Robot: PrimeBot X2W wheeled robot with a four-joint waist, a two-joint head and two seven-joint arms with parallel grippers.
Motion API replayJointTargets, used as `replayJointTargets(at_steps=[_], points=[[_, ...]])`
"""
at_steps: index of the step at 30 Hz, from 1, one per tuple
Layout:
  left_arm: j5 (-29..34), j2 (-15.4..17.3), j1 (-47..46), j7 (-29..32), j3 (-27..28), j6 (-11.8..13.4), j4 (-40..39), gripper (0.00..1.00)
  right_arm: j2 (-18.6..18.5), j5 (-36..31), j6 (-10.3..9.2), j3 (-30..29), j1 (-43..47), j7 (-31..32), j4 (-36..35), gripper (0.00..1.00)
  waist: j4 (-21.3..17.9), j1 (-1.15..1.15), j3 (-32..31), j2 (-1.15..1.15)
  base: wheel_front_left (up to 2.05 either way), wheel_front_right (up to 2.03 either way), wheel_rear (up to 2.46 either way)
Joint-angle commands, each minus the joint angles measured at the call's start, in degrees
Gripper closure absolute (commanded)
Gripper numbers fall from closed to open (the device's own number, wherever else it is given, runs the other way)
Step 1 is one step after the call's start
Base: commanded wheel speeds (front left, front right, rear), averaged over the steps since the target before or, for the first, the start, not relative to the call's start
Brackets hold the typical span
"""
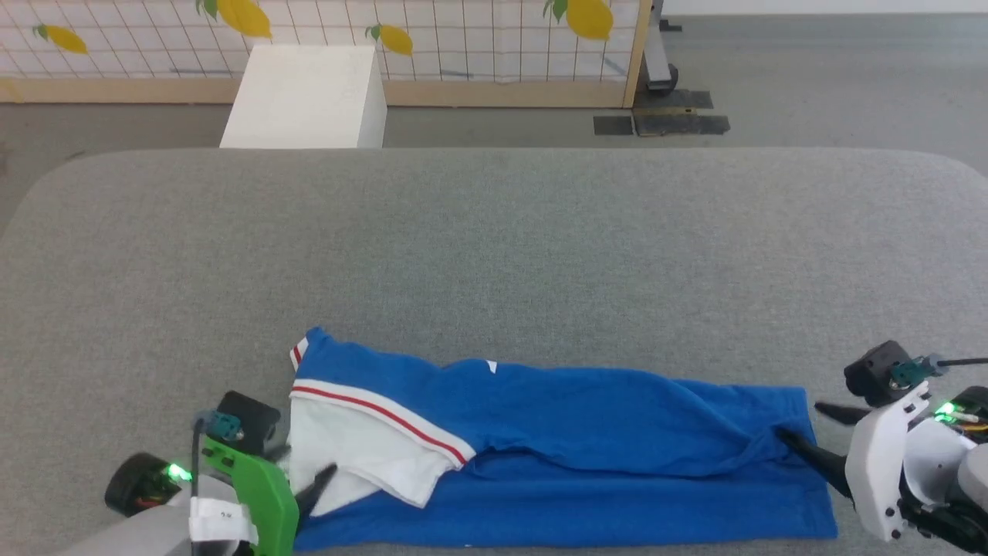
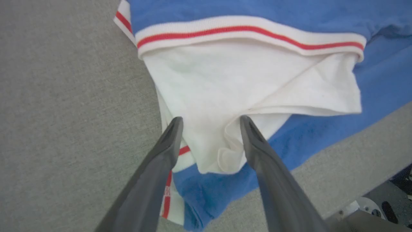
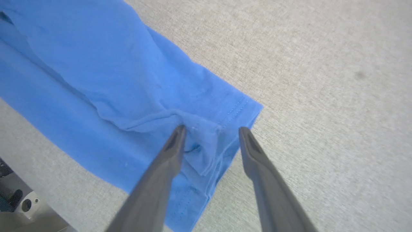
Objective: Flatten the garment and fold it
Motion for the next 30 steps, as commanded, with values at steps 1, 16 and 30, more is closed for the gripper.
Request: replayJointTargets(at_steps=[1, 16, 30], points=[[1.2, 0.1, 0.7, -2.6, 1.1, 1.5, 0.1, 0.00, -0.5, -0.3, -0.10, -1.0, 0.1, -0.7, -0.9, 0.00, 0.0, 0.00, -1.4, 0.00, 0.00, 0.00, 0.00], [21.9, -7.6, 11.2, -19.2, 25.6, 21.5, -5.4, 0.00, -7.8, 1.9, -0.10, -12.5, 1.3, 11.3, -11.5, 0.00, 0.6, 0.00, -1.7, 0.00, 0.00, 0.00, 0.00], [42.7, -26.8, 28.4, -19.2, 57.0, 14.5, -12.9, 0.00, -2.5, 8.5, -0.10, -14.0, 5.3, 25.6, -5.3, 0.00, 3.7, 0.00, 1.6, 0.00, 0.00, 0.00, 0.00]])
